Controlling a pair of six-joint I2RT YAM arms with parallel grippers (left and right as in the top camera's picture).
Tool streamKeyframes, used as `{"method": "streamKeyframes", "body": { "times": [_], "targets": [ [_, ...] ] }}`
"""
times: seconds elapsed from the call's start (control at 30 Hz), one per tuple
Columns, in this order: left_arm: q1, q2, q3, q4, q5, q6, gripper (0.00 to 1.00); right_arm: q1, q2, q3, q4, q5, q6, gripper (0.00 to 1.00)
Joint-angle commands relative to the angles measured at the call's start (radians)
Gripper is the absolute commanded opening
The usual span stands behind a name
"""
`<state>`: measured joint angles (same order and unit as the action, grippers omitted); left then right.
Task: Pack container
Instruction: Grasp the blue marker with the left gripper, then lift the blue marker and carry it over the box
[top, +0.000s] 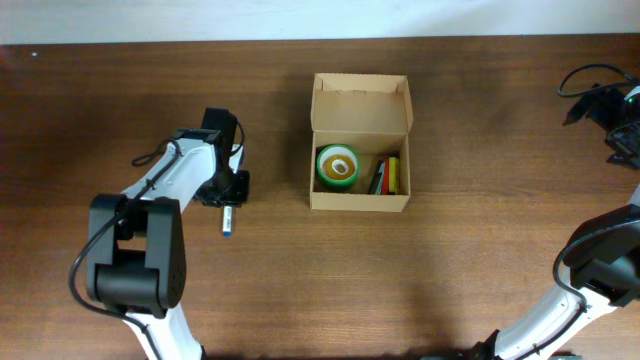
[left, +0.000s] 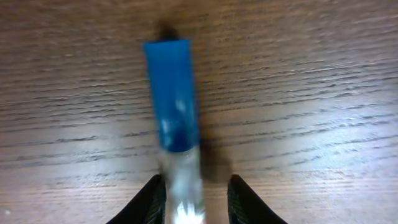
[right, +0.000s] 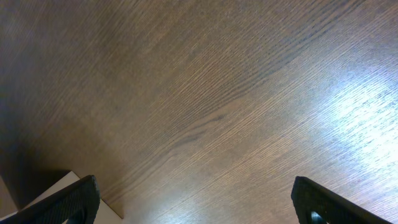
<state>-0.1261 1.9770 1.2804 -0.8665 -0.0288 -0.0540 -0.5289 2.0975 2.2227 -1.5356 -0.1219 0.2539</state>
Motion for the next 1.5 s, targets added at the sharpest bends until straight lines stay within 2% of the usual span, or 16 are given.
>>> {"method": "streamKeyframes", "body": {
  "times": [0.0,0.07,0.1,0.23,0.27,0.5,0.73,1.0,1.13,1.37,1.47],
  "targets": [
    [0.002,0.043,-0.007,-0.001,0.014,-0.014,0.31,-0.001,-0.008,-0.008,0.003,0.002,-0.003,0.99],
    [0.002,0.064,-0.007,0.000,0.024,-0.014,0.31,-0.001,-0.008,-0.008,0.003,0.002,-0.003,1.00],
    [0.002,0.069,-0.007,0.000,0.026,-0.014,0.27,-0.001,-0.008,-0.008,0.003,0.002,-0.003,0.99],
    [0.002,0.080,-0.007,0.005,0.025,-0.014,0.03,-0.001,-0.008,-0.008,0.003,0.002,-0.003,0.99],
    [0.002,0.080,-0.007,0.008,0.025,-0.013,0.02,-0.001,-0.008,-0.008,0.003,0.002,-0.003,0.99],
    [0.002,0.080,0.099,-0.040,0.023,0.053,0.02,-0.001,-0.008,-0.008,0.003,0.002,-0.003,0.99],
    [0.002,0.080,0.505,-0.227,0.019,0.338,0.02,-0.001,-0.008,-0.008,0.003,0.002,-0.003,0.99],
    [-0.010,0.080,0.933,-0.254,0.033,0.583,0.03,-0.001,-0.008,-0.008,0.003,0.001,-0.003,0.99],
    [-0.062,0.080,1.032,-0.280,0.106,0.681,0.03,-0.001,-0.008,-0.008,0.002,0.001,-0.003,0.99],
    [-0.279,0.086,1.067,-0.353,0.115,0.867,0.01,-0.001,-0.008,-0.008,-0.010,0.002,-0.003,0.99],
    [-0.354,0.099,1.066,-0.383,0.117,0.883,0.01,-0.001,-0.008,-0.008,-0.015,0.002,-0.003,0.99]
  ]
}}
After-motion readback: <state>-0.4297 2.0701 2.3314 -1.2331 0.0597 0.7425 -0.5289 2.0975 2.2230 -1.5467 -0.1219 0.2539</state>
